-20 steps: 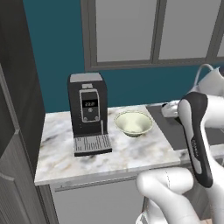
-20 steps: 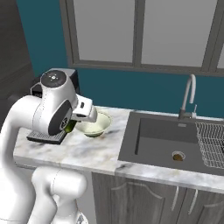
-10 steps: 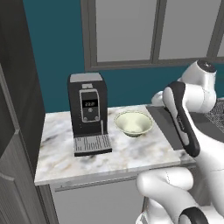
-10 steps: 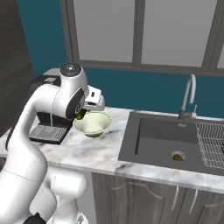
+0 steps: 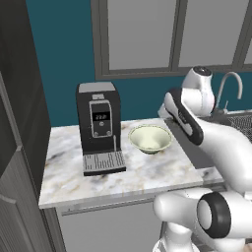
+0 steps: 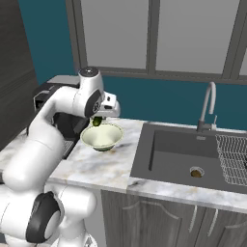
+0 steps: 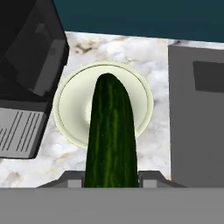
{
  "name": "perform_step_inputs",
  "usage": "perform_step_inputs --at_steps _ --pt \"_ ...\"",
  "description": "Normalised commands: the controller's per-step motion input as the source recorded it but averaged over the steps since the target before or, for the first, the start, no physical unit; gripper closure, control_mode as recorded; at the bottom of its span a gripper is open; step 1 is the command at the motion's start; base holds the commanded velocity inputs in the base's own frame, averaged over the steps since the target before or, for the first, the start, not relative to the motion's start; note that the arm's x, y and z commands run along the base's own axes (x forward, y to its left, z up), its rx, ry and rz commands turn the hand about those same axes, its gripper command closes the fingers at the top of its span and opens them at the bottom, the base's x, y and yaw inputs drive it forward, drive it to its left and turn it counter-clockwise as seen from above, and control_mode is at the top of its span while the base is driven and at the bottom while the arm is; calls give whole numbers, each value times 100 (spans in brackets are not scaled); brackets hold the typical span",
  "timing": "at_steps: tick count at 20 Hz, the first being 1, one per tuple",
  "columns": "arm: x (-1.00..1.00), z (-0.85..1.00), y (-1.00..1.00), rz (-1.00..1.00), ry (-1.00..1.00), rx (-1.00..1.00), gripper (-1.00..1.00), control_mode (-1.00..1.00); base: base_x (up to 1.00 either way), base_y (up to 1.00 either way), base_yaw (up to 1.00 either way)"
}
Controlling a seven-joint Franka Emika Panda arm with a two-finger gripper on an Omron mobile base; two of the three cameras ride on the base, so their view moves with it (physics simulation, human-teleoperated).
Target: Pick the cucumbers from the cabinet and place them in one bowl. Pick the kiwi from the sink and place it in the other bowl.
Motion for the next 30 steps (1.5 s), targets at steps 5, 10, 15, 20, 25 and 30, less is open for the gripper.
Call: perform_step_inputs --at_steps 5,10,15,20,25,30 --pt "38 -56 27 2 5 -16 100 -100 0 0 0" --pt "30 -34 10 0 -1 -1 100 -100 0 0 0" --pt "20 -28 0 0 -3 0 100 -100 0 0 0" --pt "13 -38 0 0 -4 0 100 -100 0 0 0" --pt "9 -51 0 0 0 0 100 -100 0 0 0" --pt "17 -47 0 0 0 0 100 -100 0 0 0"
